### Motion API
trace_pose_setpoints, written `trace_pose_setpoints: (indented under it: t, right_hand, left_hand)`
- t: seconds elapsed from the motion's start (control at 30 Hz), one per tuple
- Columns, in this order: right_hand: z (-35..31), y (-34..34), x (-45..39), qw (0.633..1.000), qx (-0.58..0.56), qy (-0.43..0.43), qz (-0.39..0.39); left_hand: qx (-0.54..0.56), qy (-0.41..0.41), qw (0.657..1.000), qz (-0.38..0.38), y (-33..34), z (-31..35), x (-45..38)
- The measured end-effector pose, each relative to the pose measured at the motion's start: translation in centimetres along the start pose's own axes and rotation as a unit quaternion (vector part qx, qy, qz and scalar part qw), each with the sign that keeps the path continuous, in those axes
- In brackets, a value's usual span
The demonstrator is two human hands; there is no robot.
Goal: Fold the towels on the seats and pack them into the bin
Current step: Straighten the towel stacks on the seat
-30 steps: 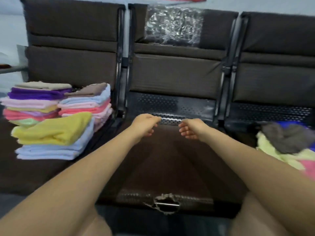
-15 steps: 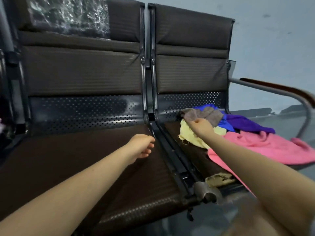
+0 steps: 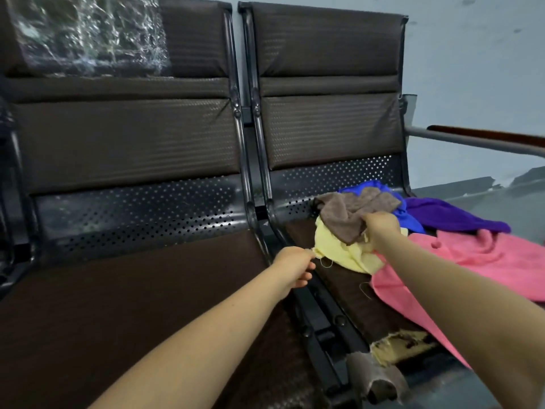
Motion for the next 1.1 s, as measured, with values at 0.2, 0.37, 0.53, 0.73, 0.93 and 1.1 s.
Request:
trace_pose_setpoints:
  t: [0.2, 0.37, 0.53, 0.73, 0.93, 1.1]
  right_hand:
    - [-8.2, 1.9, 7.2, 0.976, -0.162, -0.12, -0.085]
    - [-12.5, 3.7, 15.6, 0.948, -0.229, -0.14, -0.174]
    - [-15.5, 7.0, 24.1, 0.901, -0.274, -0.121, -0.315]
    - [-16.2, 11.3, 32.4, 0.849, -0.272, -0.105, -0.44]
    - [-15.7, 14.0, 35.6, 0.821, -0.294, -0.085, -0.482]
    - [-14.1, 15.6, 34.2, 0.863, -0.219, -0.072, -0.45]
  left_hand:
    - [0.098, 0.052, 0.993, 0.035, -4.6, 2.2, 1.6]
    - [0.155, 0.086, 0.982, 0.068, -11.2, 4.0, 5.5]
    - [0.243, 0.11, 0.958, 0.108, -17.3, 3.8, 10.9]
    - [0.194, 0.097, 0.958, 0.186, -23.8, 0.6, 14.8]
    - [0.417, -0.036, 0.903, 0.093, -27.8, -2.7, 15.8]
    - [0.358, 0.017, 0.93, 0.086, -29.2, -2.6, 16.0]
Point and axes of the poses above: each hand's wrist, its own x-axis away from the middle knuckle, its own y-axis out of the palm, z = x × y, the point moved 1 cm from there along -x, towards the middle knuckle, and after that the axes turned 8 degrees about y, right-handed, at the moved point
